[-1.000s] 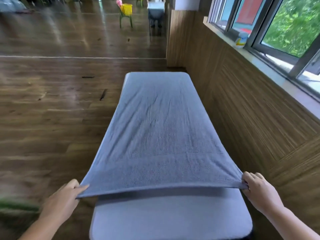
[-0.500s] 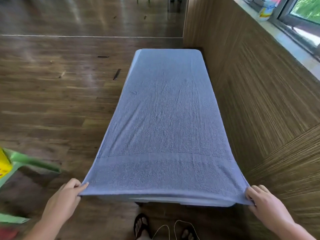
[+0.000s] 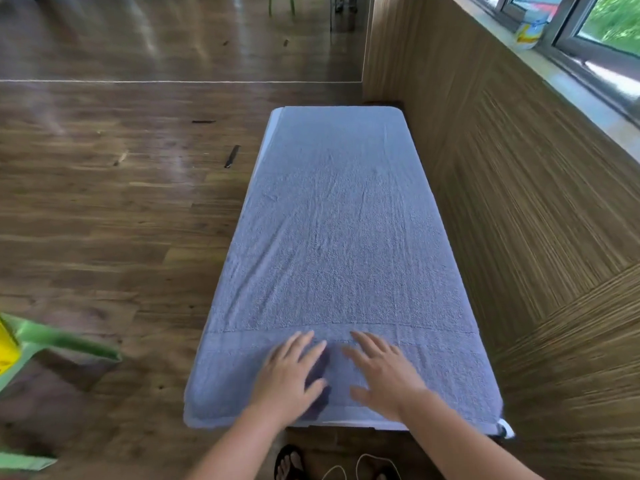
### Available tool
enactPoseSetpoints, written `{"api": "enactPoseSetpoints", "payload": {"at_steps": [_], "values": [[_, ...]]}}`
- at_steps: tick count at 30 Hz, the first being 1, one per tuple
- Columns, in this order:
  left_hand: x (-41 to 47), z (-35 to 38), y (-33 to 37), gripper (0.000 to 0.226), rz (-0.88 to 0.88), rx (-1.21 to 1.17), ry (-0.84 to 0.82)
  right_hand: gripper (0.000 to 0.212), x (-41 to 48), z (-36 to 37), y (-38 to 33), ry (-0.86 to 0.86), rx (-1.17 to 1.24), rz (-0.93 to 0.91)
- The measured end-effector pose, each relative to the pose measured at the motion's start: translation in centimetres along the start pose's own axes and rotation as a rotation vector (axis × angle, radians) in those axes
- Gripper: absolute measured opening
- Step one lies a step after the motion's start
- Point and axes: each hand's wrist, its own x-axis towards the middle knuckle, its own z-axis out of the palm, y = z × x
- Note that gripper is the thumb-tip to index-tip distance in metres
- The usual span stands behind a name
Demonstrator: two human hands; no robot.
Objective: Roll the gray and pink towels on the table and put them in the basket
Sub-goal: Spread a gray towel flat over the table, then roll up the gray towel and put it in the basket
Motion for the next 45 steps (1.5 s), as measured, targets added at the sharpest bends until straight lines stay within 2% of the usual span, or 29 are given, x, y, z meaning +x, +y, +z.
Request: {"api": "enactPoseSetpoints", "payload": {"at_steps": [3,6,9,12,14,17,19,21,24,28,31,33,35,37,39,41,43,45], "values": [[0.5,-0.1,-1.8,0.070,-0.030,0.082,-0.078,0.074,1.0,1.4,0.9,0.024,-0.050,0.033],[-2.6,-0.7,-8.7,0.066,-0.077,0.109,-0.019,0.066,-2.8,2.4,5.9,0.053,-0.032,0.183],[-6.1,-2.1,-15.5,0.069,-0.267,0.129,-0.063,0.065,-7.9,2.4,11.5,0.094,-0.008,0.379],[-4.0,-4.2,-17.0,0.080,-0.307,0.137,-0.030,0.071,-7.2,0.5,13.6,0.139,-0.033,0.512],[0.6,-5.4,-14.1,0.075,-0.239,0.093,-0.008,0.071,-3.0,-1.7,12.3,0.127,-0.016,0.498],[8.7,-5.9,-7.3,0.070,-0.106,-0.017,-0.053,0.073,5.1,-4.8,7.8,0.069,0.048,0.346],[12.2,-5.7,-3.2,0.069,-0.015,-0.031,-0.068,0.074,9.3,-6.0,4.5,0.037,0.073,0.226],[13.7,-5.3,-1.2,0.071,-0.003,0.017,-0.127,0.073,11.4,-5.9,2.3,-0.030,0.059,0.155],[13.1,-5.3,-3.7,0.071,-0.051,0.068,-0.164,0.067,10.7,-5.1,4.0,-0.017,0.017,0.161],[8.3,-5.1,-13.5,0.066,-0.196,0.097,-0.165,0.054,4.0,-2.8,11.5,0.197,-0.064,0.215],[4.1,-5.3,-18.6,0.064,-0.332,0.118,-0.122,0.062,-1.6,-0.7,16.5,0.175,-0.060,0.394],[2.5,-5.4,-18.7,0.064,-0.382,0.161,-0.120,0.062,-3.5,0.1,17.9,0.141,-0.065,0.446],[2.0,-5.0,-16.2,0.058,-0.312,0.163,0.023,0.054,-3.8,0.4,17.1,0.186,-0.056,0.409],[1.4,-4.1,-11.4,0.047,-0.120,0.089,0.152,0.041,-3.7,0.5,14.2,0.313,-0.009,0.278],[0.0,-2.2,-5.4,0.046,0.121,-0.011,0.142,0.038,-3.8,1.2,9.7,0.358,0.026,0.026],[-2.0,0.5,-0.1,0.053,0.301,0.036,0.069,0.042,-4.2,2.7,5.1,0.285,0.020,-0.170],[-3.3,2.7,2.7,0.053,0.348,0.085,0.028,0.048,-4.1,4.5,1.9,0.201,-0.047,-0.275],[-3.8,3.8,3.3,0.042,0.322,0.083,0.067,0.044,-3.9,5.7,-0.2,0.178,-0.103,-0.300]]}}
